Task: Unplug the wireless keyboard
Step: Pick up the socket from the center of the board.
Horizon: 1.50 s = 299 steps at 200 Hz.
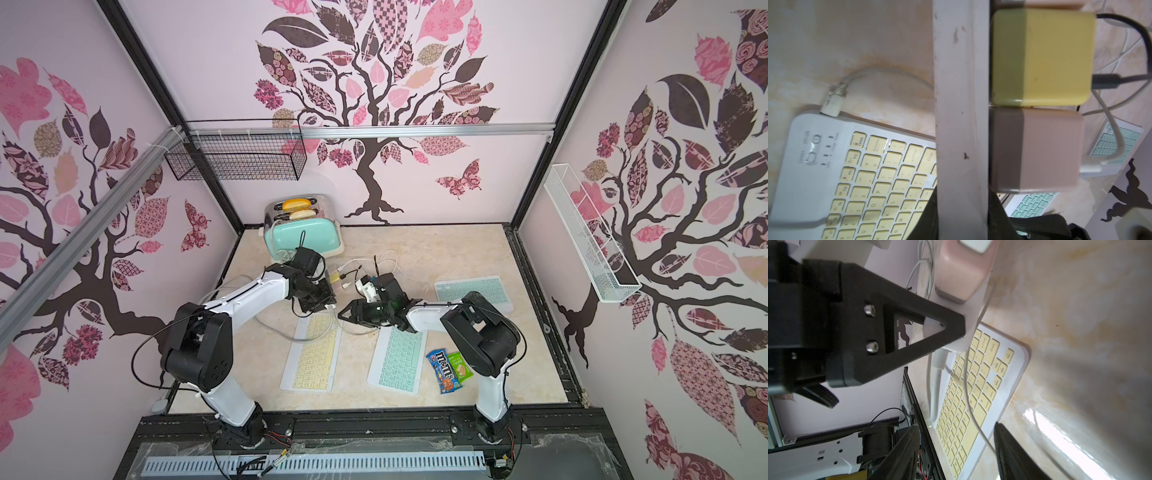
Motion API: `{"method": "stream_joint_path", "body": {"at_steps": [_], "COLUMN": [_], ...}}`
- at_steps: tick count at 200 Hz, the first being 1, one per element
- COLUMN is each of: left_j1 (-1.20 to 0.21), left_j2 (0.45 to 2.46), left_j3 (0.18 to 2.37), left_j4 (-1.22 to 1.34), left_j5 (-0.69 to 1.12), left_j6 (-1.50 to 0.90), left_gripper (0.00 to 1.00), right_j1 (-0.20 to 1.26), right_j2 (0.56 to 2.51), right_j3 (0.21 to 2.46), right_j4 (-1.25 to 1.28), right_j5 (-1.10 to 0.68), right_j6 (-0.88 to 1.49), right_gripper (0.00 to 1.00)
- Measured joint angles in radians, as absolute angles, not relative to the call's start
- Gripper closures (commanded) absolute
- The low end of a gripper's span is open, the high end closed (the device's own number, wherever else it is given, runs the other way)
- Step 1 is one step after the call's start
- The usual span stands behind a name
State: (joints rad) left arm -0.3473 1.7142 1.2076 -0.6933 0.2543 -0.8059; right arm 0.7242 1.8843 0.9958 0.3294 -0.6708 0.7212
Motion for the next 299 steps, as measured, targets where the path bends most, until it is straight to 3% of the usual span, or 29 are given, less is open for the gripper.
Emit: {"method": "stream_joint_path", "body": {"at_steps": [45,130,148,177,225,258,287,299], "left_j1": [-0.348,-0.35,-0.35,-0.349,-0.303,-0.17,-0.148,-0.149], "left_j2": [1.714,1.714,1.714,1.714,1.584,1.438,1.46,1.495], "left_j3": [1.211,1.208,1.2,1.193,1.095,0.897,0.807,0.799], "left_j4": [-0.653,-0.629,-0.619,-0.615,-0.521,-0.292,-0.086,-0.014], "left_j5": [0.325,0.357,0.359,0.37,0.451,0.554,0.617,0.635], "left_j6": [-0.866,-0.891,-0.889,-0.862,-0.778,-0.836,-0.918,-0.954], "left_gripper": [1.0,1.0,1.0,0.56,0.22,0.12,0.12,0.17], "right_j1": [0.731,0.736,0.736,0.736,0.733,0.727,0.722,0.722], "right_j2": [1.945,1.986,1.986,1.986,1.986,1.986,1.986,1.986], "right_j3": [1.061,1.133,1.133,1.136,1.184,1.192,1.213,1.23], "right_j4": [0.346,0.316,0.308,0.294,0.228,0.226,0.226,0.228], "right_j5": [-0.707,-0.7,-0.7,-0.704,-0.733,-0.759,-0.783,-0.791], "right_j6": [0.705,0.725,0.742,0.778,0.872,0.948,1.016,1.039], "right_gripper": [0.51,0.95,0.97,0.98,1.0,1.0,1.0,1.0]}}
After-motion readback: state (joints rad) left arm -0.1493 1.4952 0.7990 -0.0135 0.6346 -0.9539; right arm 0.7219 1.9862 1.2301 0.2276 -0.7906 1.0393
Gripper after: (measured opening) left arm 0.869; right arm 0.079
